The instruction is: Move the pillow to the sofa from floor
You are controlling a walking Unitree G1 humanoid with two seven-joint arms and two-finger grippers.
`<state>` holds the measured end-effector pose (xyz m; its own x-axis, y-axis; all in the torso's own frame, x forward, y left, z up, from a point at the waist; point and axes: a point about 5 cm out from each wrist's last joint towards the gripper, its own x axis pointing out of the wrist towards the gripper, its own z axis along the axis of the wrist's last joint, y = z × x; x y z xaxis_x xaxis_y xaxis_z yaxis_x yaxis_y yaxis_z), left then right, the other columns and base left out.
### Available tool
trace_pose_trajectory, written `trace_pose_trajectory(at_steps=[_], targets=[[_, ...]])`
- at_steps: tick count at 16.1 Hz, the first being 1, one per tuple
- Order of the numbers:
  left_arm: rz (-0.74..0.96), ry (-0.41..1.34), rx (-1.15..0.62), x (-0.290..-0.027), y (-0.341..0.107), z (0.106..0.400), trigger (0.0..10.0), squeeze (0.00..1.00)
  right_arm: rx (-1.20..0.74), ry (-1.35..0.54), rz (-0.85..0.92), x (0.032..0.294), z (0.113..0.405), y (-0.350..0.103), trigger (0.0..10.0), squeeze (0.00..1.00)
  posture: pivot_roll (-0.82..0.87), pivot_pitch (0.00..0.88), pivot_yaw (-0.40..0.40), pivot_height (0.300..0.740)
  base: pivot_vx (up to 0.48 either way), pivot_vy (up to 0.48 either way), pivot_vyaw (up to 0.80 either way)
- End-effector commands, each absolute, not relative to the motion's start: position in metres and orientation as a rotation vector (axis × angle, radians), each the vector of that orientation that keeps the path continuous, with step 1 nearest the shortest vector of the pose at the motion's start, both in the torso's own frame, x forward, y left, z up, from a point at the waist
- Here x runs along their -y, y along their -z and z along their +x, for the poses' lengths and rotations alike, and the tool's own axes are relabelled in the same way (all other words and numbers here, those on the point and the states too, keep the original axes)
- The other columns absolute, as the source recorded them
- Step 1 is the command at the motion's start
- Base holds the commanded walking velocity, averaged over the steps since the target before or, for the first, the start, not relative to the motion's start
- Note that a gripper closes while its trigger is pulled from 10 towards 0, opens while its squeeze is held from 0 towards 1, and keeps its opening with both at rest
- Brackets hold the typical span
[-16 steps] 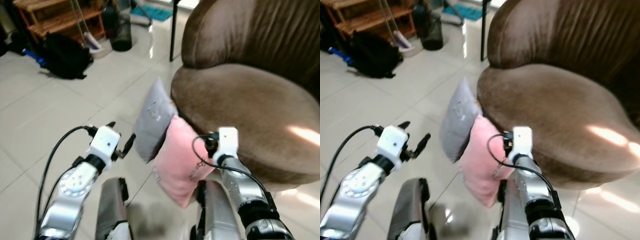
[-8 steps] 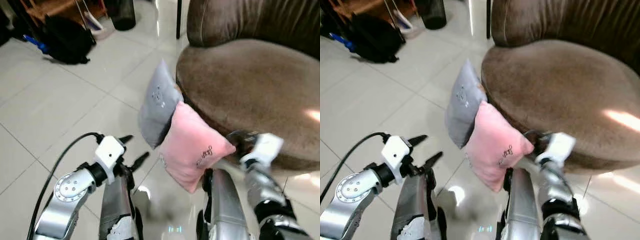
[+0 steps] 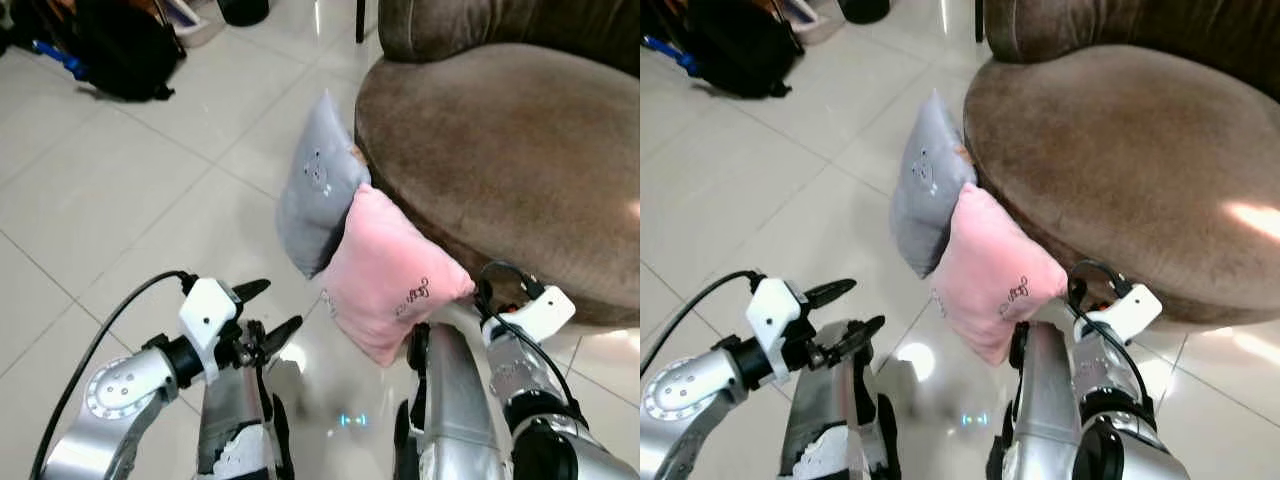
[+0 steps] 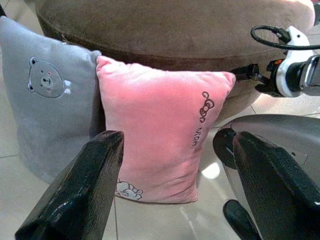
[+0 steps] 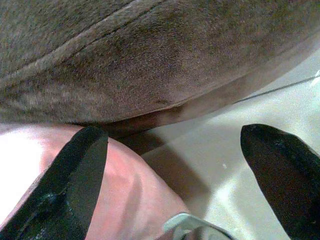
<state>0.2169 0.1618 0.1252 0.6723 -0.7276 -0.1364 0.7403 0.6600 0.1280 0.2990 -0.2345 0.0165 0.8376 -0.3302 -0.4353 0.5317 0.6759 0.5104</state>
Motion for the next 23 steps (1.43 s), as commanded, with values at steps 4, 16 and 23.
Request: trace_pose_trajectory(at_steps=[4, 16, 23], targets=[[0.18, 0.83, -0.108, -0.166, -0.125, 0.21, 10.0, 0.0, -0.308, 0.475, 0.774, 0.226, 0.301, -0.014, 10.0, 1.0, 0.18, 0.32, 0.067, 0.519, 0.0, 0.0, 0.0], [0.17, 0.827, -0.107, -0.159, -0.128, 0.21, 10.0, 0.0, -0.303, 0.216, 0.836, 0.186, 0.314, -0.021, 10.0, 0.0, 0.17, 0.319, 0.061, 0.519, 0.0, 0.0, 0.0], [0.168, 0.812, -0.098, -0.157, -0.129, 0.213, 10.0, 0.0, -0.292, 0.152, 0.813, 0.182, 0.315, -0.023, 10.0, 0.0, 0.17, 0.317, 0.06, 0.519, 0.0, 0.0, 0.0]])
